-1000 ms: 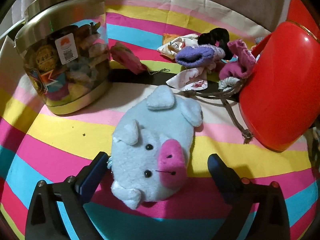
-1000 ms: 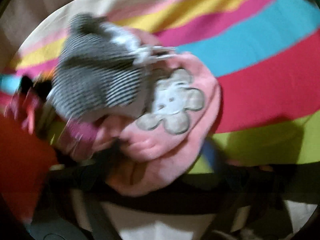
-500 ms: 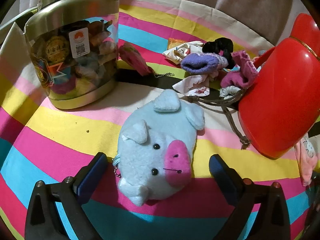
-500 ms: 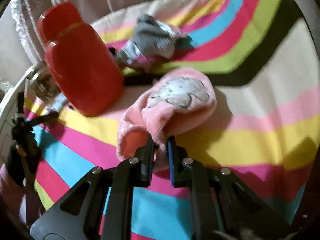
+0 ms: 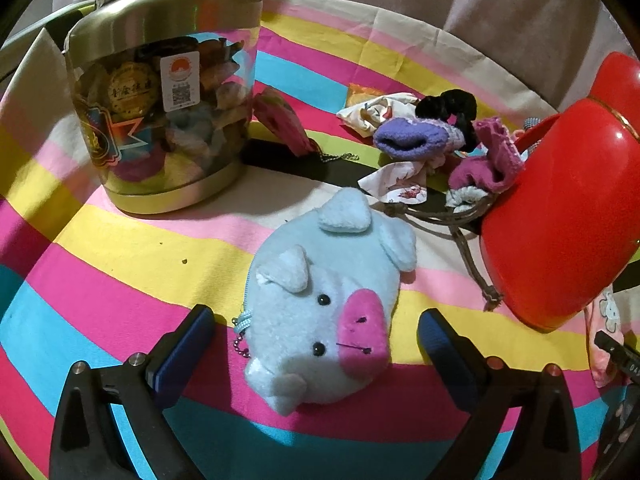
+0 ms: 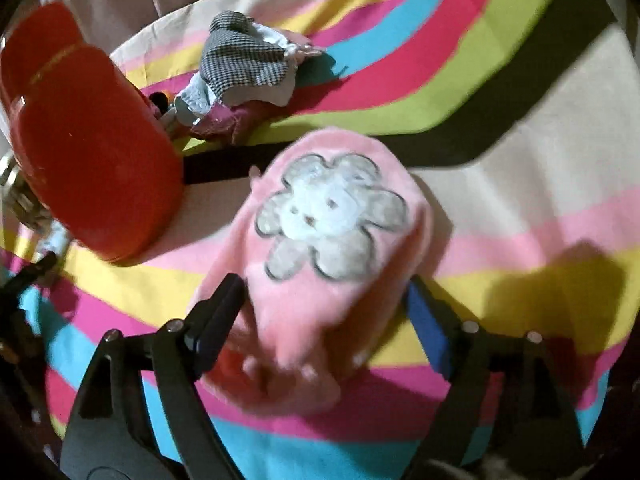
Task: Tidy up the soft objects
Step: 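Lift the pig plush and pink slipper and carry both toward the purple-rimmed box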
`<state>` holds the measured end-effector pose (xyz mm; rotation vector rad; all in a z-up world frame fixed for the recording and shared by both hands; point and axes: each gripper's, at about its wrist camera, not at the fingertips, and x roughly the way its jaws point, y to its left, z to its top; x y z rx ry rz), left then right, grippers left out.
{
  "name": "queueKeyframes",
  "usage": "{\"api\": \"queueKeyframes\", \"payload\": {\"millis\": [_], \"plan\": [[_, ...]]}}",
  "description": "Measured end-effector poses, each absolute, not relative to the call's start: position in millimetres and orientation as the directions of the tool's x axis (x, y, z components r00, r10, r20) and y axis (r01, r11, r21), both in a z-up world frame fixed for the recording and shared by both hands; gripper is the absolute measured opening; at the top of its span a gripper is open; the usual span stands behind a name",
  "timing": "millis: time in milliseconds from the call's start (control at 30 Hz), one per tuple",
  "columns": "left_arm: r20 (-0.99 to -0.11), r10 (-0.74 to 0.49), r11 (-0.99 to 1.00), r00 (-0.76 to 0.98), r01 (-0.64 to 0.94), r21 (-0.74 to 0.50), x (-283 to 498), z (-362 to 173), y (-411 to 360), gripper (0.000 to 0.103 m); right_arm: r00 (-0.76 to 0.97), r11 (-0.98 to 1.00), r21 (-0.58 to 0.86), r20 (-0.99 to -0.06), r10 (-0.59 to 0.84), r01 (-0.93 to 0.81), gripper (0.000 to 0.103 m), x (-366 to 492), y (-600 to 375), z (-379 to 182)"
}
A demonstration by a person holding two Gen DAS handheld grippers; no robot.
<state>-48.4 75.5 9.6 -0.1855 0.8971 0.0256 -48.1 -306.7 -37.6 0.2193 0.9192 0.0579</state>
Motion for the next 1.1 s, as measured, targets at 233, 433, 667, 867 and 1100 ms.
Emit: {"api": "queueKeyframes", "payload": {"millis": [233,433,667,867,1100], "plan": [[-0.797,-0.017,0.990,0.604,-0.102,-0.099,-43,8,69,0.103,0.660,0.993,0.109,-0.743,0.113,-0.048,0.036,-65,-290,-41],[-0.854,0.033,0.996,0.520,-0.092,-0.018,-15,5,61,0.103,0.644,0.991,0.120,-0.754,0.126,-0.053,0.035,-63,-301,-56],[-0.831,-0.042,0.989,0.555,-0.092,-0.112,-29,22,53,0.043,0.628,0.997,0.068,-0.774,0.078,-0.040,0.035,-69,-294,-44],[-0.767,-0.148,0.958,0.624,-0.103,-0.269,-104,45,41,0.043,0.642,0.989,0.140,-0.754,0.140,-0.052,0.035,-74,-309,-43],[-0.779,-0.180,0.963,0.600,-0.054,-0.264,-163,43,12,0.044,0.647,0.953,0.300,-0.718,0.258,-0.048,0.029,-109,-316,-26]]}}
